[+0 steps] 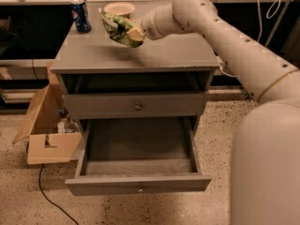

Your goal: Place green jalapeno chip bag into middle drawer

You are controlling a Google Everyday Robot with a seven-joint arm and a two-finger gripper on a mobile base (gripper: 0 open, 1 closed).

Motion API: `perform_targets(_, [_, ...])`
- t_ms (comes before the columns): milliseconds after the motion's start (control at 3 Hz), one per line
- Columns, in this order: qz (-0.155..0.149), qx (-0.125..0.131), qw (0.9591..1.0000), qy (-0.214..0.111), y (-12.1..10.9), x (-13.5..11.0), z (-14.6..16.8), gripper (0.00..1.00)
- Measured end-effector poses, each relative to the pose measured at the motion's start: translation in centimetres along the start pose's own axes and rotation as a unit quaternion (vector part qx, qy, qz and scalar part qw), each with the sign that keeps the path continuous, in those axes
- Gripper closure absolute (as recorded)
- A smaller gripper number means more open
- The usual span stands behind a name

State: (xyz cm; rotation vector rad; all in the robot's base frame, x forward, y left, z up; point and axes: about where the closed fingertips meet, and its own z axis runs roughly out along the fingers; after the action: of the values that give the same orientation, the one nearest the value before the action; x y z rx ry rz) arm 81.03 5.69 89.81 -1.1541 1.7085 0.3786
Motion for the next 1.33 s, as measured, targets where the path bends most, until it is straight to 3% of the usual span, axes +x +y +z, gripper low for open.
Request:
perform_targets(333, [-0.012, -0.004, 0.9991, -0.04, 1.5, 0.4, -5.0, 1.0])
perform_targets(667, [-0.03, -0.019, 0.9957, -0.085, 3.5, 0.9, -10.7, 1.0])
perform_targets(1000, [-0.035, -0.023, 0.9957, -0.082, 4.0, 1.0, -10.9, 1.0])
perform_targets(1333, [-0.089, -0.048, 0.9938, -0.047, 9.0, 1.9, -12.9, 1.0])
